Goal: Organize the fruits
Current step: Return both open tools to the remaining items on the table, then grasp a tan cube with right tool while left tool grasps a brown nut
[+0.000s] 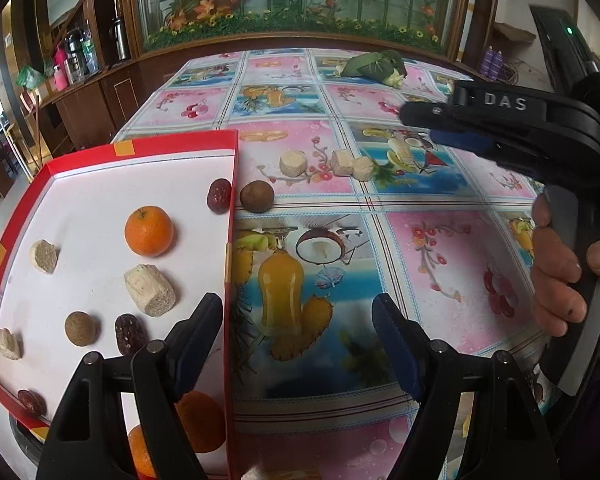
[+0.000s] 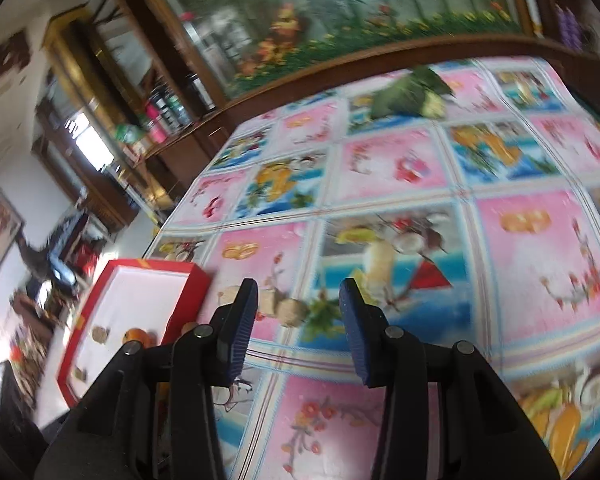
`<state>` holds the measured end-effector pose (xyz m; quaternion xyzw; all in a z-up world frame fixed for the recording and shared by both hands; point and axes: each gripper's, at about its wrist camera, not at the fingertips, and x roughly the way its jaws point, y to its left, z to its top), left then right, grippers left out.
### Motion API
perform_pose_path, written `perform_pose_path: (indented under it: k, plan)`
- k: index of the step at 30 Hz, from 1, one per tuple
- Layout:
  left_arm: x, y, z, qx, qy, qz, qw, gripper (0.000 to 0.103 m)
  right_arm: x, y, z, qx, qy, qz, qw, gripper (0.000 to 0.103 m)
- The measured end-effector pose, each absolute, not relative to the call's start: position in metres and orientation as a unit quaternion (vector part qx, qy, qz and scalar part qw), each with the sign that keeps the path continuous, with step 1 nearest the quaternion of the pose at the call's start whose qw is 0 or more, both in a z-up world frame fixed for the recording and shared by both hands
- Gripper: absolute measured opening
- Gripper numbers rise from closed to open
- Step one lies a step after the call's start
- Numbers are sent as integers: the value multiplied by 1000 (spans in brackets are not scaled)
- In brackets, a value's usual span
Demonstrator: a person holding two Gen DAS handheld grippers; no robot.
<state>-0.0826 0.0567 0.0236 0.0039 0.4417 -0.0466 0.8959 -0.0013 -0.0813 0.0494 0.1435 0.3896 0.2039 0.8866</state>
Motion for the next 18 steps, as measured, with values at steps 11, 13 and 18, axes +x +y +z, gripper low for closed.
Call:
perform_pose_path:
  k: [11, 13, 18]
  plan:
    - [-71, 67, 12, -15, 452, -36, 891, 77, 31, -22, 19, 34, 431, 248, 867, 45]
    - [-71, 69, 12, -18, 448, -35, 893, 77, 32, -20, 16, 21, 431, 243, 869, 45]
    - [-66, 76, 11, -9, 440, -22, 898, 77, 34, -17, 8, -5, 442, 233, 866, 34]
